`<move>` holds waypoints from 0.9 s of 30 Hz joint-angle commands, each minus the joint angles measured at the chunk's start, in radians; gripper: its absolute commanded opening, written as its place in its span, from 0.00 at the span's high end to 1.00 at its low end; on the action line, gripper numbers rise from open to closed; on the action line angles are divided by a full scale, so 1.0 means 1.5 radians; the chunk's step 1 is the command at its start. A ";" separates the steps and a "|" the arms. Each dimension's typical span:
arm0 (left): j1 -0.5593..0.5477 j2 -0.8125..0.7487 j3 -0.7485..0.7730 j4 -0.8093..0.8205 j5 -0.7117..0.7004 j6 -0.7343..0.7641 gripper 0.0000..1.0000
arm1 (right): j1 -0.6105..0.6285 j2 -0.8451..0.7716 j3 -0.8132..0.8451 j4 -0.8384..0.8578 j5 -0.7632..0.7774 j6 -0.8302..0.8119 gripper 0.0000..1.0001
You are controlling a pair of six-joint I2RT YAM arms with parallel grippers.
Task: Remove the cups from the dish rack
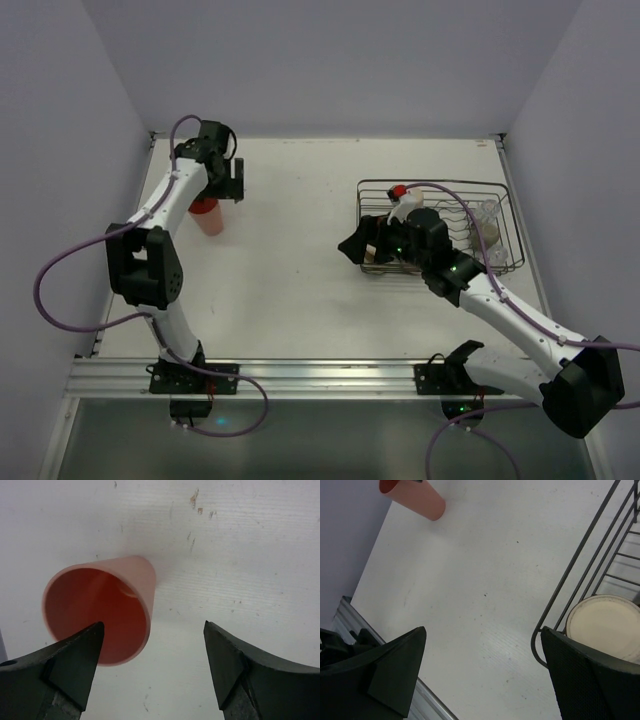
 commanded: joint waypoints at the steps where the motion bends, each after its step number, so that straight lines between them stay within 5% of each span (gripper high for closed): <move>1: 0.004 -0.085 -0.011 0.055 0.013 -0.007 0.15 | 0.002 -0.008 0.024 -0.004 0.063 -0.020 0.01; 10: -0.074 -0.368 -0.160 0.247 0.176 -0.036 0.02 | -0.001 0.006 0.100 -0.135 0.319 -0.060 0.24; 17: -0.179 -0.587 -0.452 0.396 0.360 -0.056 0.00 | -0.014 -0.021 0.098 -0.233 0.483 -0.039 0.07; 27: -0.179 -0.719 -0.580 0.460 0.389 -0.019 0.00 | -0.090 -0.001 0.047 -0.279 0.492 0.006 0.01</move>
